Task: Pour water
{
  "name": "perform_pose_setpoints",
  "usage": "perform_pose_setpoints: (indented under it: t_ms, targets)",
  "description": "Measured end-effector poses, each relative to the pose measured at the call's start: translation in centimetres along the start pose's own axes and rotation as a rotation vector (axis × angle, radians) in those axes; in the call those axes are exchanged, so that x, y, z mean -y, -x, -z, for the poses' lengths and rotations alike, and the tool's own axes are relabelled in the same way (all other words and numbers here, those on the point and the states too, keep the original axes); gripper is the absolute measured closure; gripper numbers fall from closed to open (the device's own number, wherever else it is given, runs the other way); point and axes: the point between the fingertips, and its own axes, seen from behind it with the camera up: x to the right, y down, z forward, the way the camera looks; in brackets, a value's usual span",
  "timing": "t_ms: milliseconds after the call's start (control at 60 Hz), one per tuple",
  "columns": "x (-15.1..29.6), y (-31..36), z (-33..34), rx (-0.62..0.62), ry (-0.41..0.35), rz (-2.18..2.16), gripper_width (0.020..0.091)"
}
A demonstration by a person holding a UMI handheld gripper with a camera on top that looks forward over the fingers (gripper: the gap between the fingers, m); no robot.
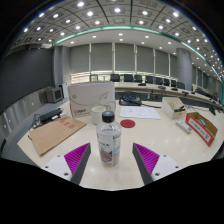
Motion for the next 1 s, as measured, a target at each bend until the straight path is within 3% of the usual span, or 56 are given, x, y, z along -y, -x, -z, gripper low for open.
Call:
perform_pose_setpoints:
  t_ms: [183, 267, 333, 550, 717, 1000]
  targets:
    - [-0.6, 0.1, -7.2, -0.071, -0.071, 0.022, 0.0260]
    - [-0.9, 0.0, -9.3, -0.092, -0.088, 0.032, 0.0359]
    - [-1.2, 0.2, -10.4, -0.099, -0.093, 0.027, 0.0539]
    - [-0.7, -0.5, -10.2, -0.148, -0.080, -0.041, 0.0693]
    - [2.2, -1.8, -9.8, -0.197, -0.039, 0.067, 0.0709]
    - [13.5, -7.4, -13.4, -0.363, -0.021, 0.456, 0.0710]
